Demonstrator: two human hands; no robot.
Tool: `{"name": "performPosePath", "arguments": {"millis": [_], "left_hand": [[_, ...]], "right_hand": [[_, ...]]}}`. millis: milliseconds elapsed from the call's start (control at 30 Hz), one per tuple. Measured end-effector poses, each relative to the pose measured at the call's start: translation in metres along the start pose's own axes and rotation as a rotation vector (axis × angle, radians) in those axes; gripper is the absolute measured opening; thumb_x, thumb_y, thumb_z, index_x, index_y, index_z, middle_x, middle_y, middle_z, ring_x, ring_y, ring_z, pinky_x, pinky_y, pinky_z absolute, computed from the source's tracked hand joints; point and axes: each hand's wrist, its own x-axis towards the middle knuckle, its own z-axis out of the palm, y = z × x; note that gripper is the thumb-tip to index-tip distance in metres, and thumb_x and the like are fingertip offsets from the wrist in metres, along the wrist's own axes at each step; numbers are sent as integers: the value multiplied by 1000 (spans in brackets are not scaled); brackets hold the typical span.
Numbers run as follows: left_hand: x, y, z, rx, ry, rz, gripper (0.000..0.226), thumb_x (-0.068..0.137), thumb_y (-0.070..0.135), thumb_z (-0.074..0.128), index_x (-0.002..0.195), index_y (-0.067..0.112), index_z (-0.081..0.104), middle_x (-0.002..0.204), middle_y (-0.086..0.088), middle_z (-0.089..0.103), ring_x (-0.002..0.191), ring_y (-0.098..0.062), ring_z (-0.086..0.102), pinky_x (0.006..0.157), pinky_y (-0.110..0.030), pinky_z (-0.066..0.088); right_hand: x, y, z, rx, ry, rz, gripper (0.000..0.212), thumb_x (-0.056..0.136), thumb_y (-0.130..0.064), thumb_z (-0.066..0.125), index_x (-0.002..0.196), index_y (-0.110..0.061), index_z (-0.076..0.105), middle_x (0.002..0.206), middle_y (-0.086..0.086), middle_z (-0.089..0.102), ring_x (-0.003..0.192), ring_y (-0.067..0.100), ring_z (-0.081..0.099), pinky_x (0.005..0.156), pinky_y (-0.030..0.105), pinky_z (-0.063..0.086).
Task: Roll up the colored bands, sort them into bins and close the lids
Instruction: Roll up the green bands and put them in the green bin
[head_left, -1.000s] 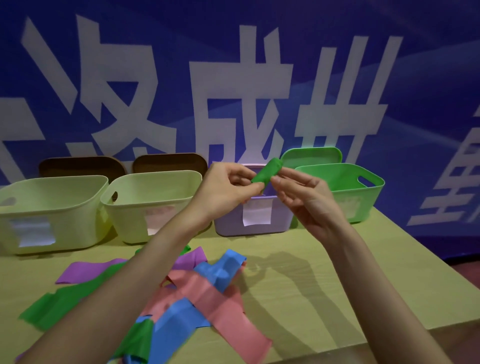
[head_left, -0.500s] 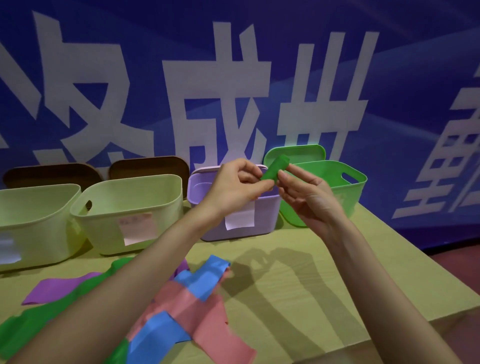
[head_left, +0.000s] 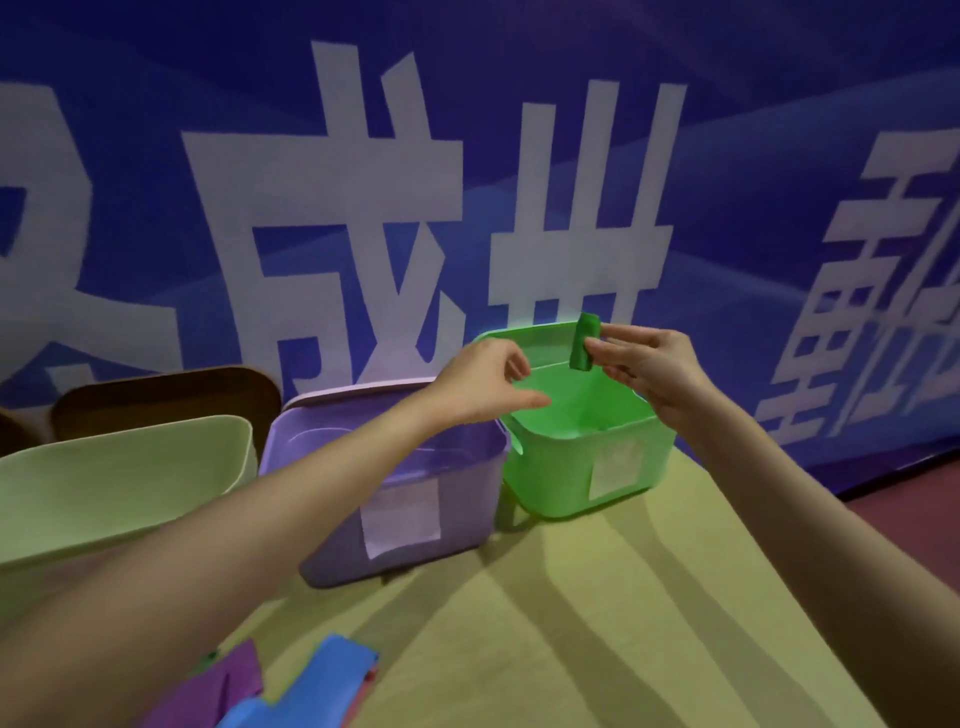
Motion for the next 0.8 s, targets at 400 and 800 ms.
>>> {"name": "performPosePath", "arguments": {"millis": [400,800], "left_hand": [[52,-63,31,163,-329,-131,63,66,61,76,100,21,40,104,-2,39,93,-16,37,77,-29,32],[54,-66,35,107,-293,-128,92,66,56,79,130,-1,45,107,1,34,95,-15,34,81,-30,36]], "right_hand": [[133,72,-2,-1042,13,313,30,73,-3,81,96,6,65,73,11,63,55,17,60,50,28,57],[165,104,5,-1304,-251,780,16,90,-16,66,81,-4,60,89,4,67,86,19,61,102,33,45]]}}
